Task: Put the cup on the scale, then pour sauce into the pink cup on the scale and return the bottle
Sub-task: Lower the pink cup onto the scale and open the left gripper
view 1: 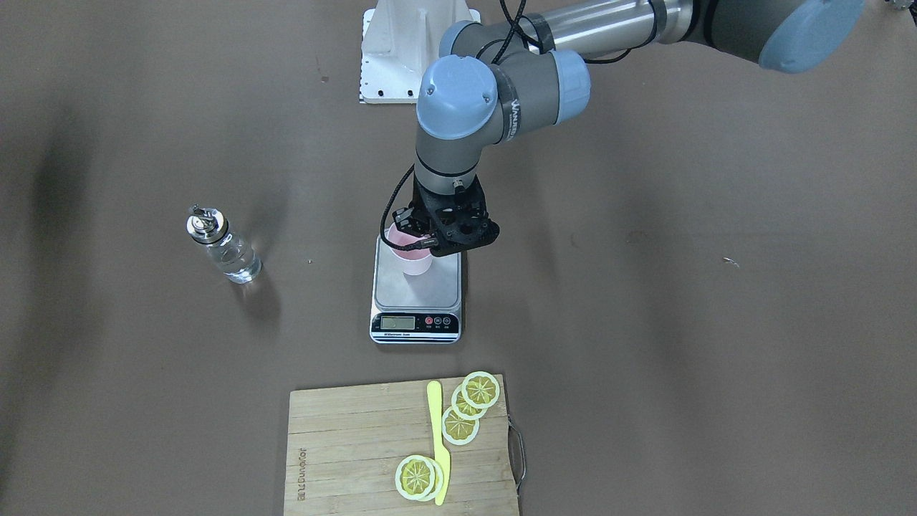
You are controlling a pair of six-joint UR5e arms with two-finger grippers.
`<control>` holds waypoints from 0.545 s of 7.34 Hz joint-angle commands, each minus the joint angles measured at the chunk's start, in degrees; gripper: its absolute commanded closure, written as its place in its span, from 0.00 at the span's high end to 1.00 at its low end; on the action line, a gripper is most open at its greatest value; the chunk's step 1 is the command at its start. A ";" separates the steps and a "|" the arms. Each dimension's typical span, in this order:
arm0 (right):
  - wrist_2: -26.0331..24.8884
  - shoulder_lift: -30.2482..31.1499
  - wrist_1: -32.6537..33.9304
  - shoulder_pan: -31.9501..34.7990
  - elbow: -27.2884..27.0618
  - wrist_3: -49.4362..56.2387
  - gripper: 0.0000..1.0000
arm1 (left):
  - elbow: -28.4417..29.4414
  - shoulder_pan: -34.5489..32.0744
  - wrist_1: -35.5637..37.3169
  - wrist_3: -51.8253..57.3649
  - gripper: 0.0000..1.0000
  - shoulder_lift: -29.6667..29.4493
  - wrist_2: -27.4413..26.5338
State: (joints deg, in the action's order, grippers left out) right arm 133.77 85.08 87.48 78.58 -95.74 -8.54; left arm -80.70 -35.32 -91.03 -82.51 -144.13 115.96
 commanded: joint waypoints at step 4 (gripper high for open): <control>-0.09 0.00 -0.02 0.00 0.29 0.01 1.00 | 0.02 -0.01 -1.17 0.94 0.97 0.26 -0.11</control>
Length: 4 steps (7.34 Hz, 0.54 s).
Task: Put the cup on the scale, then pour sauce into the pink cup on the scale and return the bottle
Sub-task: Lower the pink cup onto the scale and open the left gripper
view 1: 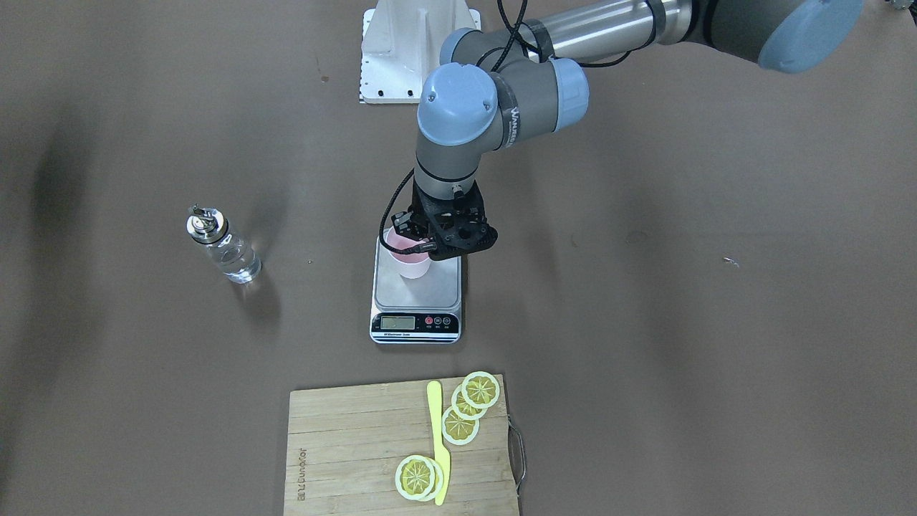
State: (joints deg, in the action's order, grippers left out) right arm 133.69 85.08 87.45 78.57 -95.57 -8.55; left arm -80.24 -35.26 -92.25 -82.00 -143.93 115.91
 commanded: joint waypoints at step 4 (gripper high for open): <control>-0.01 -0.17 -0.09 0.00 -0.66 0.63 1.00 | -6.14 -1.73 1.02 0.70 0.98 1.80 0.46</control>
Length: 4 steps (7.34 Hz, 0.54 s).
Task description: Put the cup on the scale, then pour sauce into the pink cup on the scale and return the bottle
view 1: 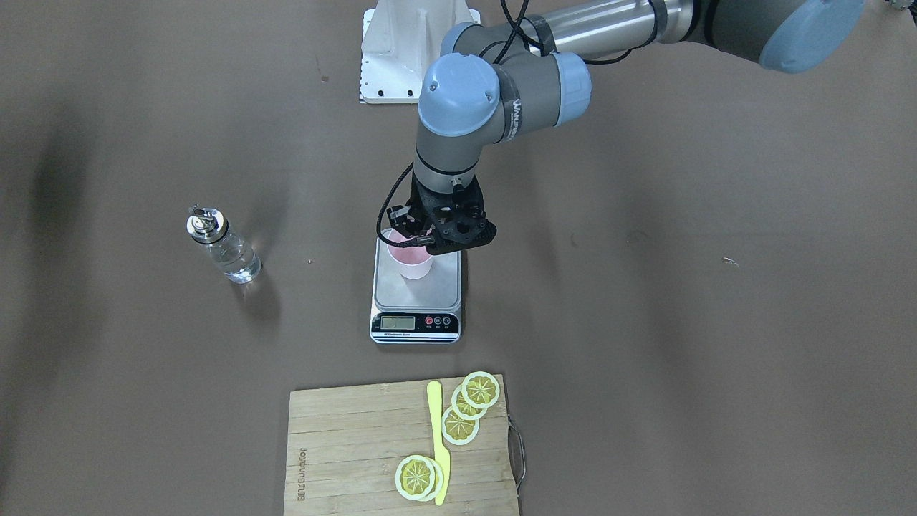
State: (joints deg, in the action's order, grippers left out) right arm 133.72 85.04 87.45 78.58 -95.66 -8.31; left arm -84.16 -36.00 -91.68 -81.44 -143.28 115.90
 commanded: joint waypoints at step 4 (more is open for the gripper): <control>0.22 4.84 -6.29 0.00 -6.81 3.90 1.00 | -16.62 -9.68 5.80 15.13 0.98 13.35 6.78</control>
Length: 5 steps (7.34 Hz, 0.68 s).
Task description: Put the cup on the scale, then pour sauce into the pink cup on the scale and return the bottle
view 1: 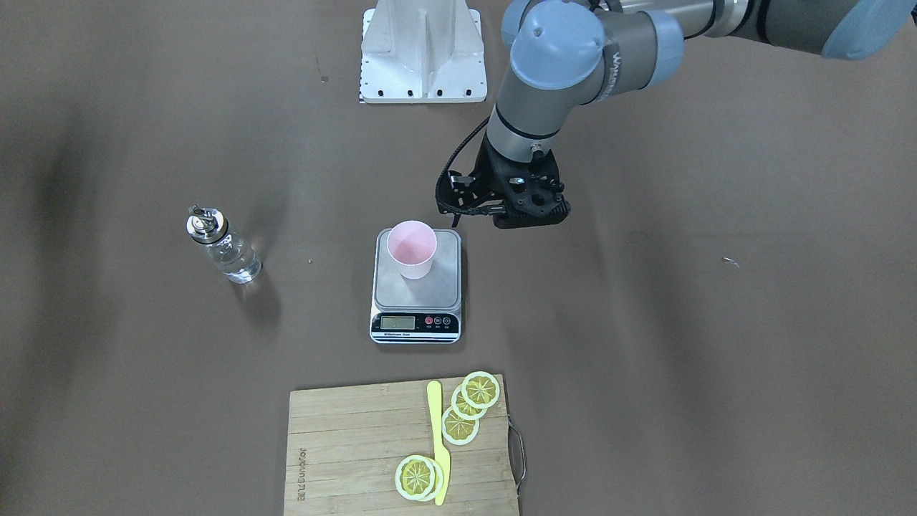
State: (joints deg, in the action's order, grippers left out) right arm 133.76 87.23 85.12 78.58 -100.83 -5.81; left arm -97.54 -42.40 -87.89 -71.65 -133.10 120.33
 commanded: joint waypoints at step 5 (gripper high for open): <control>0.28 13.05 -37.28 -6.20 -1.65 -11.28 1.00 | -5.99 -15.50 2.20 32.07 0.98 15.83 6.06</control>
State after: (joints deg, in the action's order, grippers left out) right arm 133.92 98.93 55.08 76.14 -102.49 -10.88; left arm -103.44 -55.49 -85.75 -44.53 -119.59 126.07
